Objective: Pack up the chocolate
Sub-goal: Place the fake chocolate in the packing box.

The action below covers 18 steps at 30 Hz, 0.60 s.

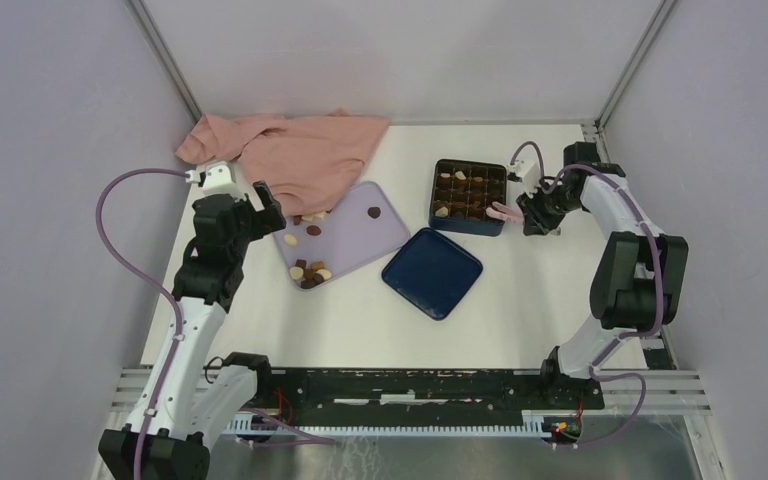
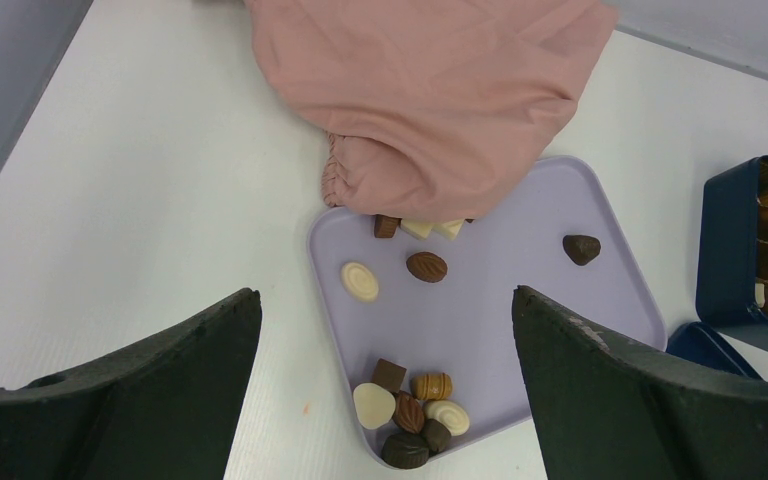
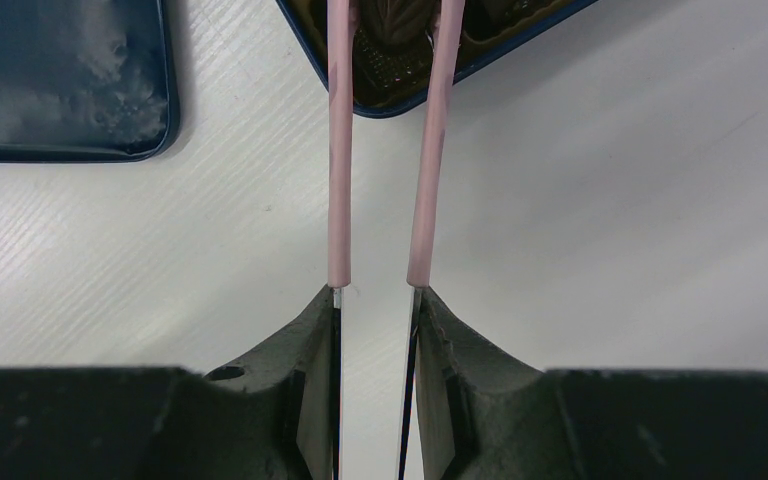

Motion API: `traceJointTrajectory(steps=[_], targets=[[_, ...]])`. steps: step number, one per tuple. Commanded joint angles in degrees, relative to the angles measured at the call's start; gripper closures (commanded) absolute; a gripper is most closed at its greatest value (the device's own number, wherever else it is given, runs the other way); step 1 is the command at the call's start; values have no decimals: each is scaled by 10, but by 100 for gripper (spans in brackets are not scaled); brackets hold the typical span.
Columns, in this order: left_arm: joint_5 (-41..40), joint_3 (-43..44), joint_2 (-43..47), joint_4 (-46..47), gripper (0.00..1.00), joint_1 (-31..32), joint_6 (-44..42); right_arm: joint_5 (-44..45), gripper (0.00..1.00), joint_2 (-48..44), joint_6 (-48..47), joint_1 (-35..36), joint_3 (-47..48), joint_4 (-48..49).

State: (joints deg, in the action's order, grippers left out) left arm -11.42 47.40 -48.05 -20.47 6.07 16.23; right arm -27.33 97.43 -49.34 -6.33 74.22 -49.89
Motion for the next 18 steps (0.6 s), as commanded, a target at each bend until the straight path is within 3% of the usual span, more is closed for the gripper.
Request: traceJointTrajectory(steps=[1, 18], targets=[[8, -2, 10, 24, 0, -3, -34, -5, 74, 2, -9, -1, -2, 2], [7, -2, 10, 24, 0, -3, -34, -5, 61, 1, -8, -1, 0, 0]])
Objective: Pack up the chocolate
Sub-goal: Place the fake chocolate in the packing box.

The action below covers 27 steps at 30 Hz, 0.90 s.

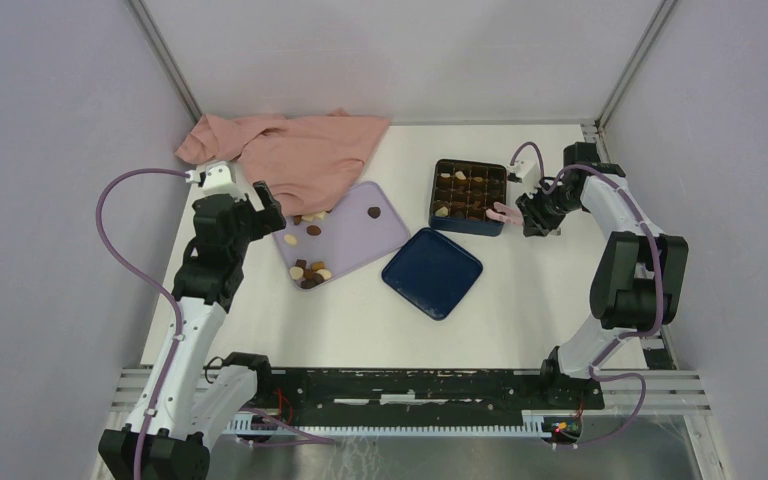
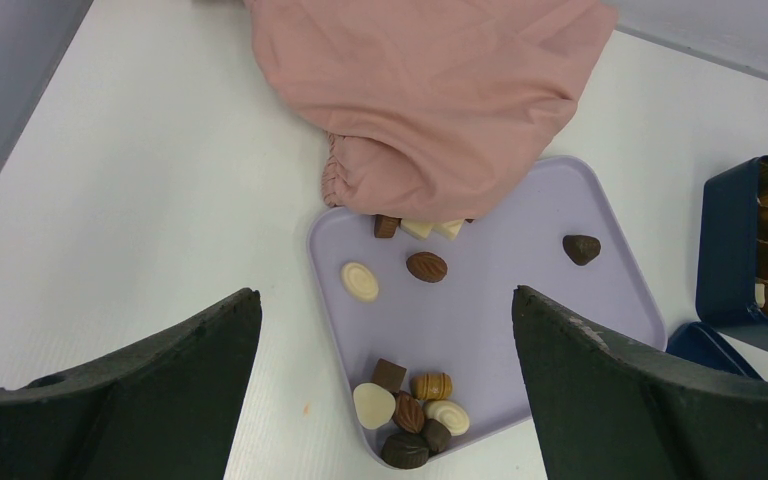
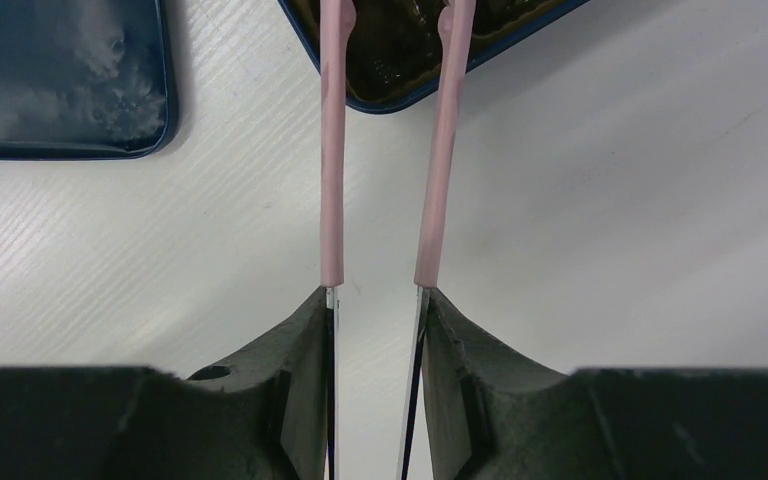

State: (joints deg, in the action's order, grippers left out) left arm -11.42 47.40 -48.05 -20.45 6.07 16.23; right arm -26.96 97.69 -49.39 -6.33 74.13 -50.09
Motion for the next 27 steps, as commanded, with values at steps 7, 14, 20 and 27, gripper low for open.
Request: traceJointTrajectory(steps=[7, 14, 20, 27], targets=[[8, -2, 11, 24, 0, -3, -34, -11, 60, -4, -7, -1, 8, -2], [8, -2, 11, 24, 0, -3, -34, -39, 62, -32, 8, -5, 21, 1], [8, -2, 12, 24, 0, -4, -33, -70, 64, -79, 46, -25, 2, 44], [10, -2, 14, 23, 0, -4, -32, -95, 64, -155, 173, -79, -104, 208]])
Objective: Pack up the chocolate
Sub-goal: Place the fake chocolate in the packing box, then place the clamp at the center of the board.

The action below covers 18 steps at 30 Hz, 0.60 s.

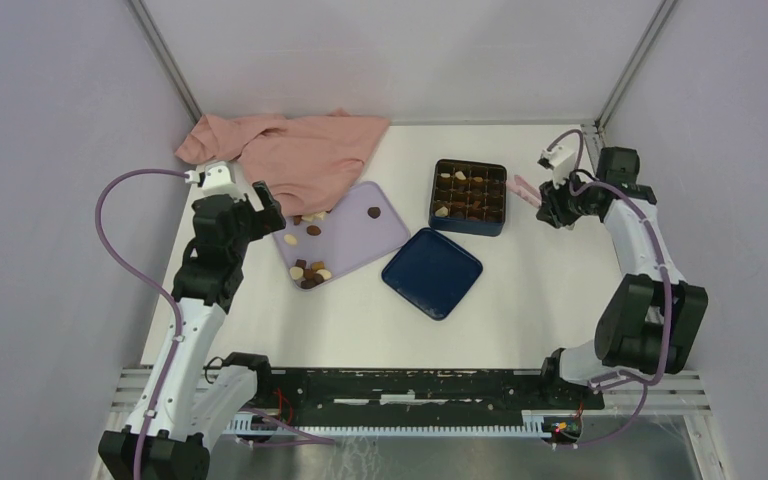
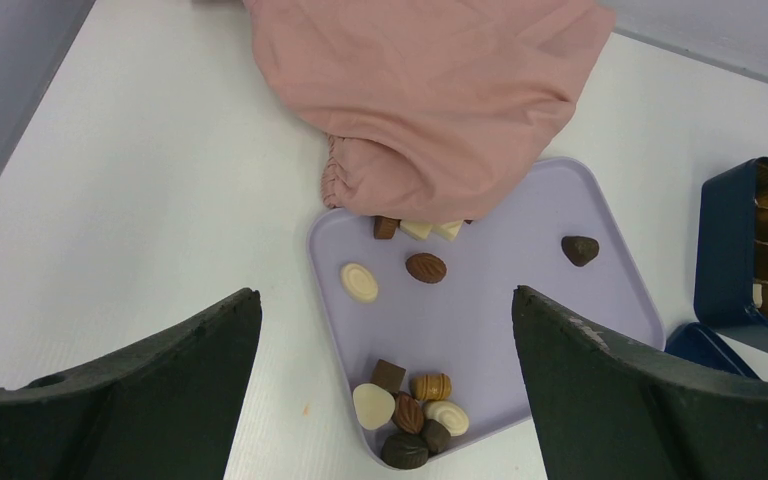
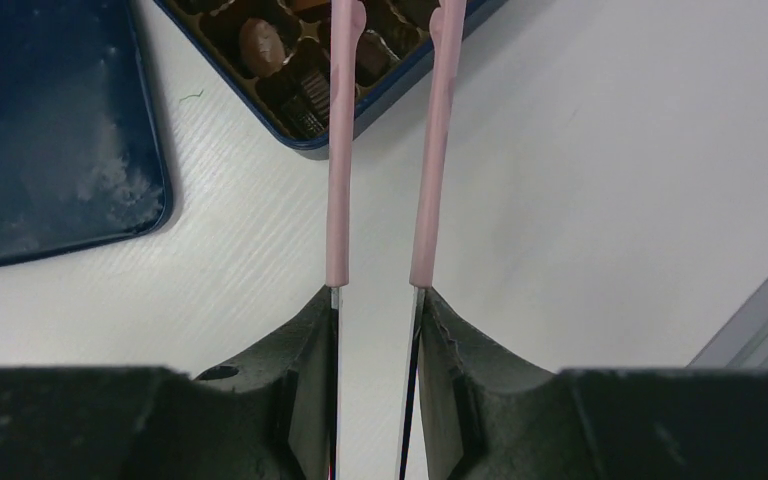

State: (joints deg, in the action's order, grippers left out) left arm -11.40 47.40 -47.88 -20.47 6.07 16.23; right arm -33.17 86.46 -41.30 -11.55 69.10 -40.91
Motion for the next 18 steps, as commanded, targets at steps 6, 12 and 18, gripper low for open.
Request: traceJointTrajectory(steps=[6, 12, 18], targets=[[12, -2, 13, 25, 0, -3, -31, 8, 65, -95, 231, -47, -183, 284], [14, -2, 13, 25, 0, -3, -31, 103, 65, -91, 360, -47, -289, 424], [13, -2, 15, 24, 0, -3, -32, 173, 63, -30, 388, -47, -309, 450]])
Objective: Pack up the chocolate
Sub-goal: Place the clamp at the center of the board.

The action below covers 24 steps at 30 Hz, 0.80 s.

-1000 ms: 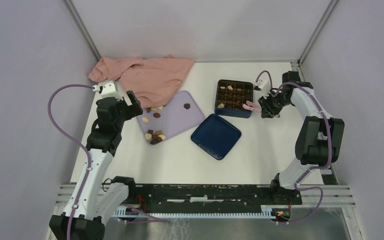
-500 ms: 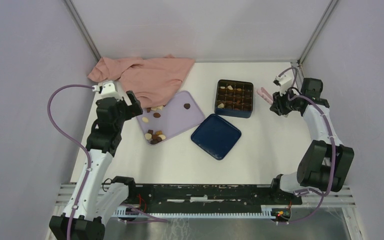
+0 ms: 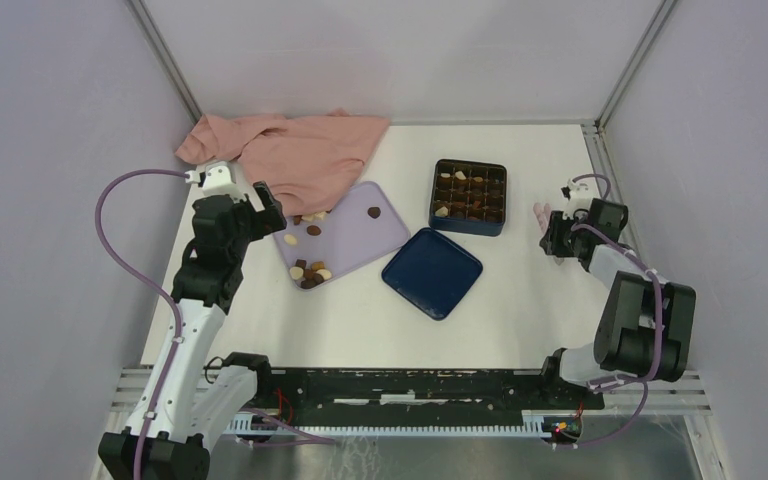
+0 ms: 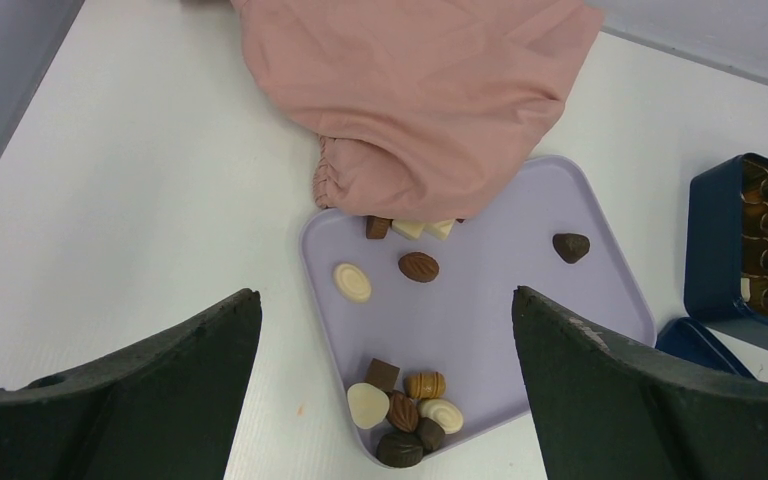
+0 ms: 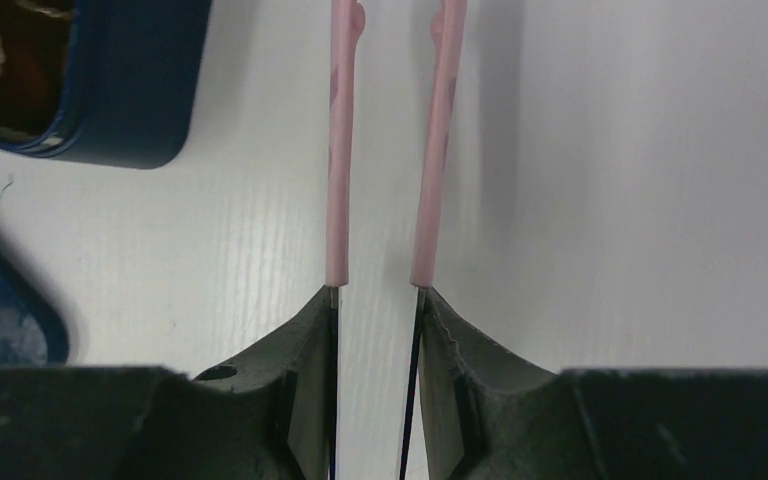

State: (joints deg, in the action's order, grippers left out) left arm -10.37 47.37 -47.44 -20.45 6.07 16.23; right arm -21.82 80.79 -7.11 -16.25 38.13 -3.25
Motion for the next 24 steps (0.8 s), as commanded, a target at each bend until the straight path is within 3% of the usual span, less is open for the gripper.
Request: traceJointTrajectory(steps=[1, 13, 18, 24], targets=[[2, -2, 12, 25, 0, -3, -32, 64, 63, 34, 44, 1, 3, 69], [-1, -2, 18, 24, 0, -4, -31, 63, 45, 103, 18, 0, 34, -13], [-3, -3, 21, 25, 0, -3, -31, 60, 34, 79, 0, 1, 52, -28], [-2, -3, 20, 26, 0, -3, -31, 31, 32, 10, -64, 0, 99, -40]])
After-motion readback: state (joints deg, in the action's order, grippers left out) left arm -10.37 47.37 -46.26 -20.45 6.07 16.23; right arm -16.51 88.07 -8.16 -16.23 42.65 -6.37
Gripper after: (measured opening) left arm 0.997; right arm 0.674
